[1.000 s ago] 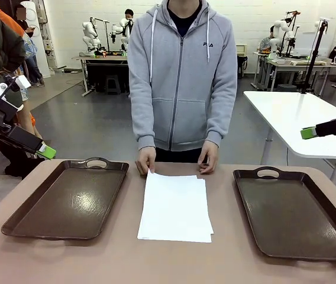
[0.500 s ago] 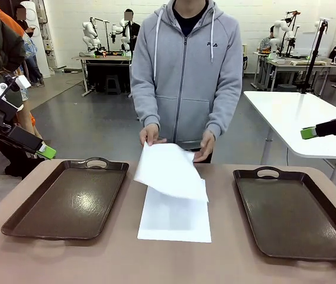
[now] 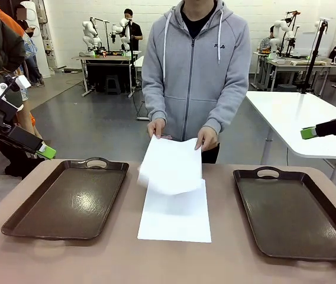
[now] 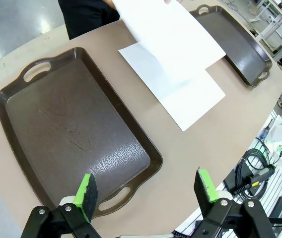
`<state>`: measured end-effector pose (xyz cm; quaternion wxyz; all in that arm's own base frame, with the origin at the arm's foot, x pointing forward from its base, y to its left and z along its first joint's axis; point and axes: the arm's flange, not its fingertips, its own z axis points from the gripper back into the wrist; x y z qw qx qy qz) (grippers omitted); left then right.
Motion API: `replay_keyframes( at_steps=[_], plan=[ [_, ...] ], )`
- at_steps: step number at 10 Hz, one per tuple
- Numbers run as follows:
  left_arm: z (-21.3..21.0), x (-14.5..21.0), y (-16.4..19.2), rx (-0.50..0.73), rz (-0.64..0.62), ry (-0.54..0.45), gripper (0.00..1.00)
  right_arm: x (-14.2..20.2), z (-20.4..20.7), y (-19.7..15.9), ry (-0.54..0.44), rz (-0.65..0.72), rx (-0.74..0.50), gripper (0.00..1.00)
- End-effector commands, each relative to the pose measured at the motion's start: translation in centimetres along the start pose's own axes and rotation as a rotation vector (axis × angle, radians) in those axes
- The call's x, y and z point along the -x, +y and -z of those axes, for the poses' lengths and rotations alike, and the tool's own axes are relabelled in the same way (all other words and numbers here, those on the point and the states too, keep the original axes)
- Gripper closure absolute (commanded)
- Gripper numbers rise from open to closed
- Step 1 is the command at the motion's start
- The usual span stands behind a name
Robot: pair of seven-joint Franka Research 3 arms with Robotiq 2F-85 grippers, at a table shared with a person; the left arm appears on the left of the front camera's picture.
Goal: Sort the A4 documents.
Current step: Receive the A4 Paper.
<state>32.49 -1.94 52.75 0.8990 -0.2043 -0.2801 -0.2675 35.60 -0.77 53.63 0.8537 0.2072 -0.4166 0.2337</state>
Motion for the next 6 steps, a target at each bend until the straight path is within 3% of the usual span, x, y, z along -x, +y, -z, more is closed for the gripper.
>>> replay_keyframes(
  at_steps=[1,6],
  plan=[
    [-0.03,-0.03,-0.04,0.007,0.006,-0.004,0.0,0.05,0.0,-0.07,-0.002,-0.009,-0.009,0.0],
    [-0.03,-0.03,-0.04,0.007,0.006,-0.004,0.0,0.05,0.0,-0.07,-0.002,-0.009,-0.009,0.0]
  ],
)
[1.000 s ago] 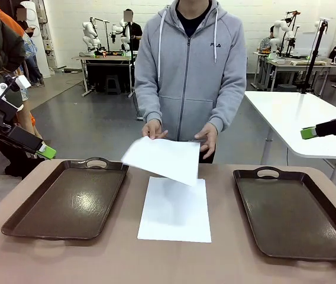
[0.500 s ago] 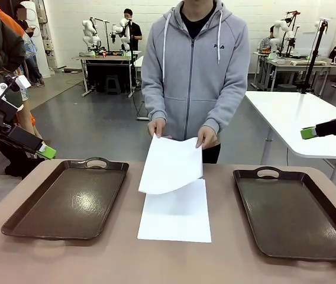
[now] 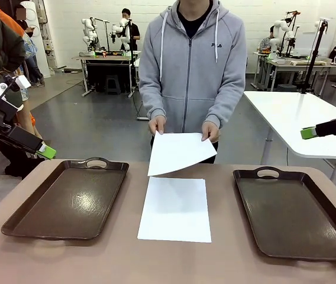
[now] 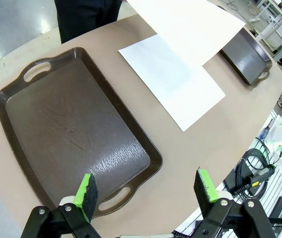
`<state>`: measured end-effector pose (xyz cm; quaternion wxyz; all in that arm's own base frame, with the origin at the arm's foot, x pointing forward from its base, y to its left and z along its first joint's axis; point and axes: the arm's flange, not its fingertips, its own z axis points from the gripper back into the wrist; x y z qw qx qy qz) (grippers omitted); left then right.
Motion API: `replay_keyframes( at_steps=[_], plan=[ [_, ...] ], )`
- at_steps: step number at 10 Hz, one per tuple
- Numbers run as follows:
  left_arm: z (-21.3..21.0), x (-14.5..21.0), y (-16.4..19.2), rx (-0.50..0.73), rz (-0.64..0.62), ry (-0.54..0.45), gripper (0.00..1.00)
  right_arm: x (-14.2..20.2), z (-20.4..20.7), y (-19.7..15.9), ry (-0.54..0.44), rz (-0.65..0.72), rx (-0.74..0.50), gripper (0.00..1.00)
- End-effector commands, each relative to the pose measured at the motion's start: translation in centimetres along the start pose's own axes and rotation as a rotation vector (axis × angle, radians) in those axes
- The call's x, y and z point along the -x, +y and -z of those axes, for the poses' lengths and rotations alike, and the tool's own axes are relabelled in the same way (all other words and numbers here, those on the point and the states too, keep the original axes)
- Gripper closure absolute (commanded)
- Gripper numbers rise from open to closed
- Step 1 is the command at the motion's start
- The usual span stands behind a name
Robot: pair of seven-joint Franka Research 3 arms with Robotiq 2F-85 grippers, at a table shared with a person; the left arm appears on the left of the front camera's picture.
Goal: Sort the A4 documents.
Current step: Receive the A4 Paper.
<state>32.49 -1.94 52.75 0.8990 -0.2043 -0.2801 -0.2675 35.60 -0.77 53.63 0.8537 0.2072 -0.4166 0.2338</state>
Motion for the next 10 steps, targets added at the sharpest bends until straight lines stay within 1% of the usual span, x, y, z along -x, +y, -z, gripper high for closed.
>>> replay_keyframes(
  at_steps=[1,10],
  plan=[
    [-0.03,-0.03,-0.04,0.007,0.006,-0.004,0.0,0.05,0.0,-0.07,-0.002,-0.009,-0.009,0.0],
    [-0.03,-0.03,-0.04,0.007,0.006,-0.004,0.0,0.05,0.0,-0.07,-0.002,-0.009,-0.009,0.0]
  ],
)
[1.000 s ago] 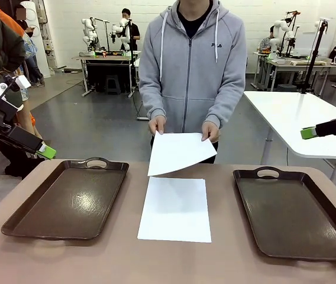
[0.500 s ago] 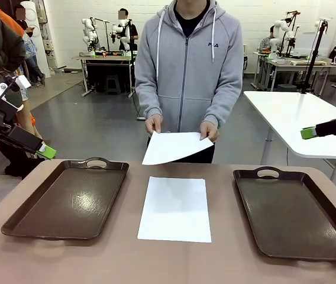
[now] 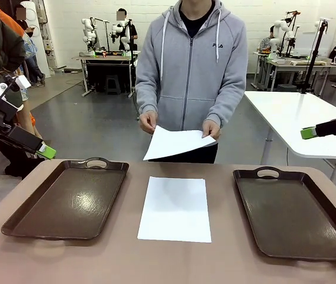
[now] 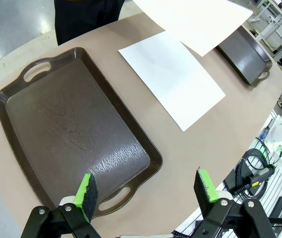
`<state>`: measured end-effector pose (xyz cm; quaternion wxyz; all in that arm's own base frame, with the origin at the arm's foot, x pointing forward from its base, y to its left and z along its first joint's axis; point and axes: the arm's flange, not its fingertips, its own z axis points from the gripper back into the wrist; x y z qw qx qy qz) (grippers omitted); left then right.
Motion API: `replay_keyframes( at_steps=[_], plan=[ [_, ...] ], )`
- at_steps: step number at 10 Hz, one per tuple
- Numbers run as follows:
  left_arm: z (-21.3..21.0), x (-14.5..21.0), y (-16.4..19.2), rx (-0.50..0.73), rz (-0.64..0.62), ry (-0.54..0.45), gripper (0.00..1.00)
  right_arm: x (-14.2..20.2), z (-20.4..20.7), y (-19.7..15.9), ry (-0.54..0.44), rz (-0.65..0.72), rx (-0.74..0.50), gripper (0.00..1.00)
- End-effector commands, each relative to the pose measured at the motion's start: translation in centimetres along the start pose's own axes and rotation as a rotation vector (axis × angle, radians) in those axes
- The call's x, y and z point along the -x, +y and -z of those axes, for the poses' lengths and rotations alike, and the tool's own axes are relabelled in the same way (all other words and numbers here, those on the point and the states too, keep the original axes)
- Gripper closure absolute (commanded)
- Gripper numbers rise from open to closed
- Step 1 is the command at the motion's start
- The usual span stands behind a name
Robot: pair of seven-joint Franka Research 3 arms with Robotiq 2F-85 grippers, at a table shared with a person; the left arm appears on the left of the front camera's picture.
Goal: Sort the A4 documents.
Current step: Receive the A4 Paper.
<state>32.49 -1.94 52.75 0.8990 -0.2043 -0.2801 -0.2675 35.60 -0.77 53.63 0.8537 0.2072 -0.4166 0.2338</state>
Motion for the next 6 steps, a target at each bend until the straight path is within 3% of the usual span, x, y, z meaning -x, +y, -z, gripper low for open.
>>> replay_keyframes(
  at_steps=[1,6],
  plan=[
    [-0.03,-0.03,-0.04,0.007,0.006,-0.004,0.0,0.05,0.0,-0.07,-0.002,-0.009,-0.009,0.0],
    [-0.03,-0.03,-0.04,0.007,0.006,-0.004,0.0,0.05,0.0,-0.07,-0.002,-0.009,-0.009,0.0]
  ],
)
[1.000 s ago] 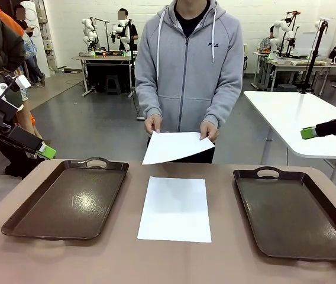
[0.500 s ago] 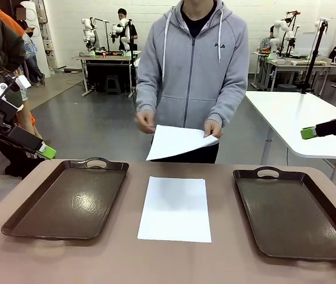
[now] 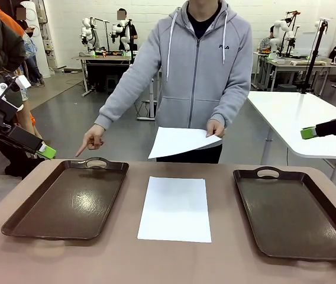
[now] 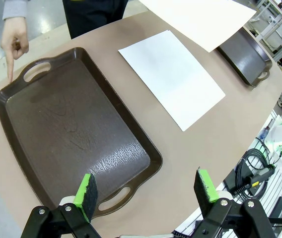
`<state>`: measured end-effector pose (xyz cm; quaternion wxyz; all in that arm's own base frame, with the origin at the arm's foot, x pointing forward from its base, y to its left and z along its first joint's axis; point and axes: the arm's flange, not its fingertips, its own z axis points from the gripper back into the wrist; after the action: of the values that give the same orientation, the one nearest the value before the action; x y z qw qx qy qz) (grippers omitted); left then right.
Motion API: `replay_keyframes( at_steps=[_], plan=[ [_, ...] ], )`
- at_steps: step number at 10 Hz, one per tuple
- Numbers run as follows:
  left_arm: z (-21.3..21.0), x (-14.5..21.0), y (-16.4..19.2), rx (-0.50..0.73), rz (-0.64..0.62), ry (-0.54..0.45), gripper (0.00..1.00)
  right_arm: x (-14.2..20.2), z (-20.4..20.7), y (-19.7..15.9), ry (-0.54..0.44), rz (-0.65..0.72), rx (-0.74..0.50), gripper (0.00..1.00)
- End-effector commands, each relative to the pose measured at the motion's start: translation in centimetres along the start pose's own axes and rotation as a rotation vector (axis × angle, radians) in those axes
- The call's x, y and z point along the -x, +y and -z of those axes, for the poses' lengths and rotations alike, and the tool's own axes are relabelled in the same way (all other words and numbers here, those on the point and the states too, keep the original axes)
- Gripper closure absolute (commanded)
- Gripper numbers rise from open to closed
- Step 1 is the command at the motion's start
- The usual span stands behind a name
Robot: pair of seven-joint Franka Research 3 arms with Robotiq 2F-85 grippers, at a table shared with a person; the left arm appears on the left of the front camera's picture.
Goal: Sort the A4 documents.
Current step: Receive the A4 Paper.
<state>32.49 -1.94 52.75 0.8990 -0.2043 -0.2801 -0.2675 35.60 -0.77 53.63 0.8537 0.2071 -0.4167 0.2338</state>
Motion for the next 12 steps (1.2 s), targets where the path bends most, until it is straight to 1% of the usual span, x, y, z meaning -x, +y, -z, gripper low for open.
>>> replay_keyframes(
  at_steps=[1,12],
  plan=[
    [-0.03,-0.03,-0.04,0.007,0.006,-0.004,0.0,0.05,0.0,-0.07,-0.002,-0.009,-0.009,0.0],
    [-0.03,-0.03,-0.04,0.007,0.006,-0.004,0.0,0.05,0.0,-0.07,-0.002,-0.009,-0.009,0.0]
  ],
)
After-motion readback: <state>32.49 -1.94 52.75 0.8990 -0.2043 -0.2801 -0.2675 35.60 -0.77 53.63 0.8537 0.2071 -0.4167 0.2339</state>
